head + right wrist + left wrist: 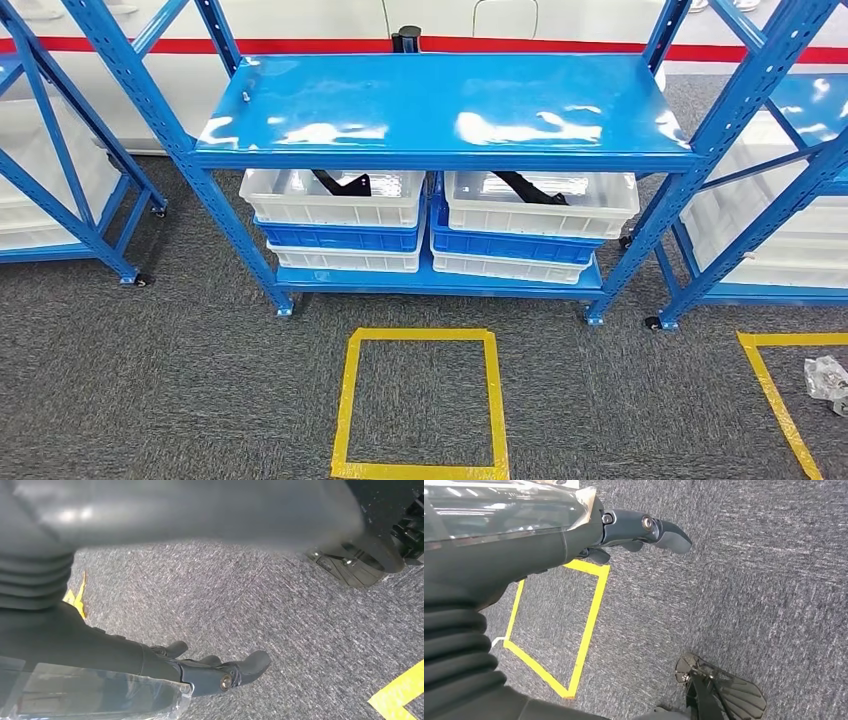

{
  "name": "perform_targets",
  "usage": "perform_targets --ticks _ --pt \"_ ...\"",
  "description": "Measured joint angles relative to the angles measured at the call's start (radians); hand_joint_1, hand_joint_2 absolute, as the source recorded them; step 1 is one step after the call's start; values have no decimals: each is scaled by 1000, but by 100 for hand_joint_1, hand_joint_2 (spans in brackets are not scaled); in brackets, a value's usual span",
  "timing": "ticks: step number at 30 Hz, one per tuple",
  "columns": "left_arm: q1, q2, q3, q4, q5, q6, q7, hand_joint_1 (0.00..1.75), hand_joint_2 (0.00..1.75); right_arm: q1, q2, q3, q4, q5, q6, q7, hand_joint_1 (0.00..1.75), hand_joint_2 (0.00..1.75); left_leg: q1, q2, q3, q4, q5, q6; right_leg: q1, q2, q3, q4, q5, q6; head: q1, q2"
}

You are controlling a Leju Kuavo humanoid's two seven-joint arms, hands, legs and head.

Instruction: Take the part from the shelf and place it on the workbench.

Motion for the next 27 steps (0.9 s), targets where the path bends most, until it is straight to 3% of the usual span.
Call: perform_targets --ticks 3,7,8,11,12,27 --pt "0 0 0 0 2 1 0 0 175 0 0 0 0 -1 0 0 0 175 -1 0 0 0 -1 -4 0 0 -2 0 -1 -1 0 0" --pt "4 3 -22 -2 9 11 11 0 175 3 0 -15 0 -19 7 -6 0 175 -6 0 -1 1 -1 -3 -3 0 -3 0 -1 -1 0 0" --pt "8 6 -42 -4 19 12 16 0 131 7 0 -24 -1 -25 11 -8 0 175 -7 0 -1 1 -2 -3 -4 0 -4 0 -1 -1 0 0" --pt "21 16 -116 -13 70 1 29 0 0 22 0 -56 -5 -43 20 -16 0 44 -8 0 -1 1 -2 -3 -6 0 -3 0 -1 -1 0 0" --pt "25 20 -140 -16 93 -6 34 0 0 28 0 -66 -8 -49 23 -19 0 0 -9 0 -1 1 -2 -3 -7 0 -2 0 -1 -1 0 0" --pt "97 73 -532 -72 421 -111 99 0 0 108 -7 -213 -67 -138 60 -66 0 0 -9 0 -1 1 -2 -2 -8 0 -5 0 -1 -1 0 0"
